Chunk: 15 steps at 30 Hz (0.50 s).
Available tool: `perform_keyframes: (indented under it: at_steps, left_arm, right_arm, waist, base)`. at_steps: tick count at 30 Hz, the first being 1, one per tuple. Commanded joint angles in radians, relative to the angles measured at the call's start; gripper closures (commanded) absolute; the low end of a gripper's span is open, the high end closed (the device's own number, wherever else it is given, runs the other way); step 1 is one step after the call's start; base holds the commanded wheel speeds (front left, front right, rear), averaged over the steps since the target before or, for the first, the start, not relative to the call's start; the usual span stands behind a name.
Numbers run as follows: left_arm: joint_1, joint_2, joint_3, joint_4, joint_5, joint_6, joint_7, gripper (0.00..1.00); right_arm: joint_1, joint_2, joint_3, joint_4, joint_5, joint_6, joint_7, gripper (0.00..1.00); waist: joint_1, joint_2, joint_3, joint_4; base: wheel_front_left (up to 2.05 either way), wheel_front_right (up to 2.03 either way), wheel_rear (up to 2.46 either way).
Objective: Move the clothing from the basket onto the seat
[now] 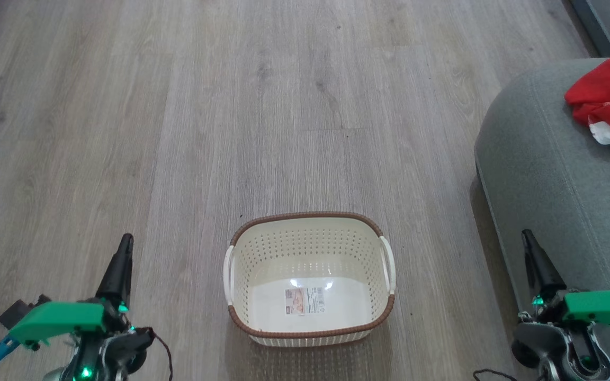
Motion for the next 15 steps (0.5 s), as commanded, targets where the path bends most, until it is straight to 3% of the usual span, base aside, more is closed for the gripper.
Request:
perform_keyframes:
  at_steps: [1, 15]
  left_arm:
    - [-0.029, 0.009, 0.034, -0.034, -0.006, -0.009, 0.008, 1.00]
    - [-0.029, 0.009, 0.034, -0.034, -0.006, -0.009, 0.008, 1.00]
  right_arm:
    - [-0.057, -0.009, 0.018, -0.039, 0.006, 0.000, 0.003, 1.00]
    - [-0.056, -0.009, 0.018, -0.039, 0.006, 0.000, 0.003, 1.00]
  waist:
    - [0.0000, 0.0000, 0.000, 0.000]
    - [0.0000, 0.0000, 0.000, 0.000]
  base:
    - [0.00, 0.00, 0.00]
    - [0.00, 0.00, 0.00]
